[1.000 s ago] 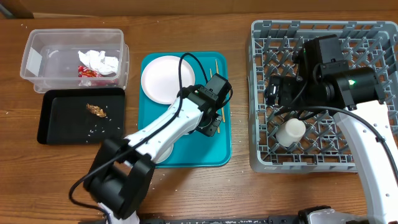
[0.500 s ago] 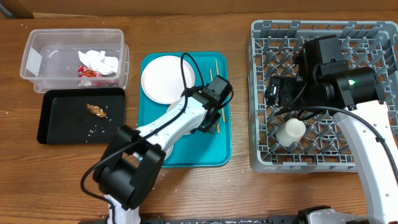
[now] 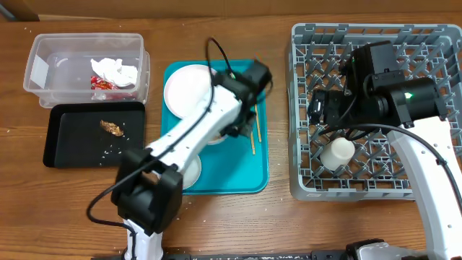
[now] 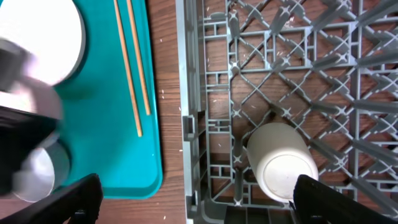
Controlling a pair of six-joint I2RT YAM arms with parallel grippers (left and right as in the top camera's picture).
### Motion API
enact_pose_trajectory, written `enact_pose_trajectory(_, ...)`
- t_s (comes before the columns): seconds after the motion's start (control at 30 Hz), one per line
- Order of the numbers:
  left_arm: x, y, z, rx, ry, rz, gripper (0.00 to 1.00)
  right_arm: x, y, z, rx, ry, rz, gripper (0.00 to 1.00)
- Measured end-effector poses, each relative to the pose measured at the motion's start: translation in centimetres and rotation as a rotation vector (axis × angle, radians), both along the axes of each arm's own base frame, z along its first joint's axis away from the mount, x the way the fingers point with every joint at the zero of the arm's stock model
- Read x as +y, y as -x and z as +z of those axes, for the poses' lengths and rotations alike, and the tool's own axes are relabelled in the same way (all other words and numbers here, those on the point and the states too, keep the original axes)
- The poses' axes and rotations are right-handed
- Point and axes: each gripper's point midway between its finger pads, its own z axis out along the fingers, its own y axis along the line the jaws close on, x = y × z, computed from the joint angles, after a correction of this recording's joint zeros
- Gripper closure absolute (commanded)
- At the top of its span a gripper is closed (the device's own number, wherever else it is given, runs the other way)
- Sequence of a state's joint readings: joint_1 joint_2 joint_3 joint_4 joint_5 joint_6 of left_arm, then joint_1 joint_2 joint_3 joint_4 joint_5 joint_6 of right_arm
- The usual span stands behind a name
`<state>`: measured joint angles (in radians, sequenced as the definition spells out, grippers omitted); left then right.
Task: Sort waste into correct bins and load items into the dishwasher
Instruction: 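Grasp the rice-filled bowl with the left gripper and carry it left, then tip the rice bowl over the black tray to empty the rice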
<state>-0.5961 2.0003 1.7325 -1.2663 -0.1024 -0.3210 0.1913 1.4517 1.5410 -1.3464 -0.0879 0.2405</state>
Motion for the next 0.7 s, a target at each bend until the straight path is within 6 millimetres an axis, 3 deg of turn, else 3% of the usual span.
enact_pose_trajectory(0.1, 1.4, -1.8, 3.2, 0.003, 0.090, 0.064, 0.96, 0.0, 0.0, 0.0, -0.001, 0.000, 0.002, 0.00)
enact_pose_trajectory(0.13, 3.3, -2.4, 4.3, 0.016, 0.131, 0.113, 0.96, 0.0, 0.0, 0.0, 0.000, 0.001, 0.002, 0.00)
enact_pose_trajectory(0.4, 12.5, -2.6, 7.0, 0.086, 0.301, 0.264, 0.96, 0.0, 0.0, 0.0, -0.001, 0.001, 0.005, 0.00)
enact_pose_trajectory(0.5, 15.9, -2.3, 6.6, 0.108, 0.418, 0.290, 0.96, 0.0, 0.0, 0.0, -0.001, 0.002, 0.005, 0.00)
enact_pose_trajectory(0.7, 18.5, -2.0, 4.4, 0.090, 0.747, 0.296, 0.96, 0.0, 0.0, 0.0, -0.001, 0.001, 0.005, 0.00)
